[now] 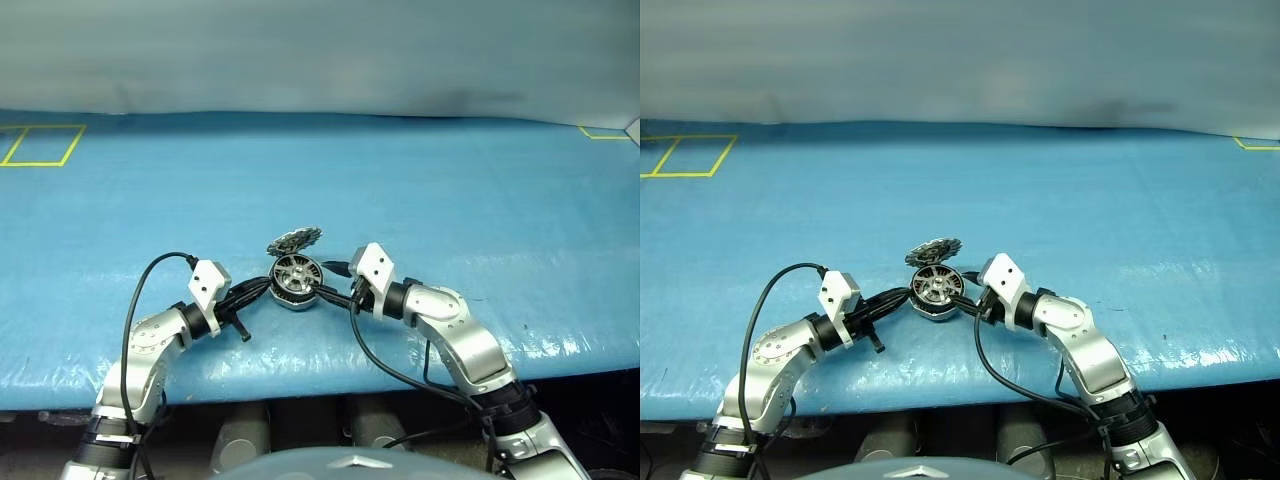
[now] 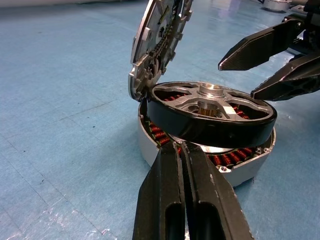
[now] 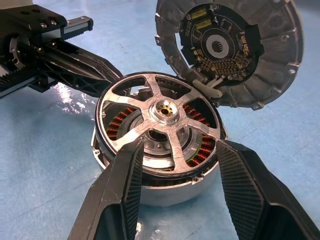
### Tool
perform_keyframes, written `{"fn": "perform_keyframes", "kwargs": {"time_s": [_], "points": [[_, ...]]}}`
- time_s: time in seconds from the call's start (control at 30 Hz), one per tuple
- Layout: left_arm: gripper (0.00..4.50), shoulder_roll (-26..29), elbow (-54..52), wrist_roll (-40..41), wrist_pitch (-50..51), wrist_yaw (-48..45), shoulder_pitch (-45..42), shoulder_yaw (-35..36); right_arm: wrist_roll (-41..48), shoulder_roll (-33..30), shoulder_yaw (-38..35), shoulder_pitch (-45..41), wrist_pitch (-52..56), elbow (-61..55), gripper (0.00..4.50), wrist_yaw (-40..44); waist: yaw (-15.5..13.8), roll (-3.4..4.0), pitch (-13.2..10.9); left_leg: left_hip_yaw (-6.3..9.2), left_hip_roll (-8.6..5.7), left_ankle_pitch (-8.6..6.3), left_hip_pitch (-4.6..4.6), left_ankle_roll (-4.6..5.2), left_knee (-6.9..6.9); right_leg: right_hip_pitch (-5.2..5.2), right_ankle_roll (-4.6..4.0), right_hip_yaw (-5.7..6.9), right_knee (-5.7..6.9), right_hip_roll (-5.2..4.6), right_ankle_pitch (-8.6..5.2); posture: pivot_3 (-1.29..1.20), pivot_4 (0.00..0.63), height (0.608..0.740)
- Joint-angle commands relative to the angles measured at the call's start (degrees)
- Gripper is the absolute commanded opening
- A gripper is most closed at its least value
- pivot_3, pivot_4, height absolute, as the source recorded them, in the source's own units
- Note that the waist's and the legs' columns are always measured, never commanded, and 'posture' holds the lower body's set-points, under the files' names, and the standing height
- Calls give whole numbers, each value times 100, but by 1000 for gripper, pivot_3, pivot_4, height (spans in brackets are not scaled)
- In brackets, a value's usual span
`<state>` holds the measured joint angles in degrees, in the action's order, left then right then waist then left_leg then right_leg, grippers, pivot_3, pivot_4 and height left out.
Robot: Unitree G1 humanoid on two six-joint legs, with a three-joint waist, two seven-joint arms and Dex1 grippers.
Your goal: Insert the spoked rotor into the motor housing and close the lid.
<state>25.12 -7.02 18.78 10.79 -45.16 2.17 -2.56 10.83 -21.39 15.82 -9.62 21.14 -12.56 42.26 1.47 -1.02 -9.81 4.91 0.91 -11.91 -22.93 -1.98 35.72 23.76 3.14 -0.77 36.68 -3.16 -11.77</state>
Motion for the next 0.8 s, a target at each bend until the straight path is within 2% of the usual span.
{"fn": "perform_keyframes", "kwargs": {"time_s": [0.03, 0.17, 0.33, 0.43, 0.6, 0.63, 0.8], "points": [[81, 28, -143, 74, 22, -64, 31, 17, 347, 38, -186, 28, -115, -371, 2438, 138, 0, 0, 0, 0, 0, 0, 0, 0, 0, 0, 0, 0, 1, 0, 0, 0, 150, 740], [81, 83, -187, 94, 89, -101, 83, 23, 607, 125, -212, -4, -54, -429, 2438, 215, 2, 0, 0, 0, 0, 0, 1, 0, 1, 0, 0, 0, 2, 0, 0, 0, 150, 740], [81, 68, -222, 97, 66, -83, 152, 42, 413, 321, -49, -166, -139, -111, 2438, 73, 7, 1, 1, 0, 0, 0, 2, 0, 5, -1, 0, 0, 6, 0, 0, 0, 150, 740], [81, 72, -246, 95, 59, -69, 164, 66, 329, 469, -23, -284, -209, 143, 1878, -1, 6, 1, 1, 0, 0, 0, 3, 0, 7, -1, 0, 0, 7, 0, 0, 0, 150, 740], [81, 92, -285, 90, 51, -52, 203, 106, 197, 592, 89, -432, -335, 386, 234, -21, 7, 1, 1, 0, 0, 0, 2, 0, 8, -1, 0, -1, 8, 0, 0, 0, 150, 740], [81, 93, -292, 88, 50, -48, 210, 114, 183, 611, 114, -450, -355, 418, 18, -14, 8, 1, 1, 0, 0, 0, 2, 0, 8, -1, 0, -1, 8, 0, 0, 0, 150, 740], [81, 77, -288, 57, 19, -17, 219, 129, 61, 635, 175, -495, -446, 530, 18, -19, 7, 1, 1, 0, 0, 0, 2, 0, 9, -1, 0, -1, 10, 1, 0, 0, 150, 740]]}}
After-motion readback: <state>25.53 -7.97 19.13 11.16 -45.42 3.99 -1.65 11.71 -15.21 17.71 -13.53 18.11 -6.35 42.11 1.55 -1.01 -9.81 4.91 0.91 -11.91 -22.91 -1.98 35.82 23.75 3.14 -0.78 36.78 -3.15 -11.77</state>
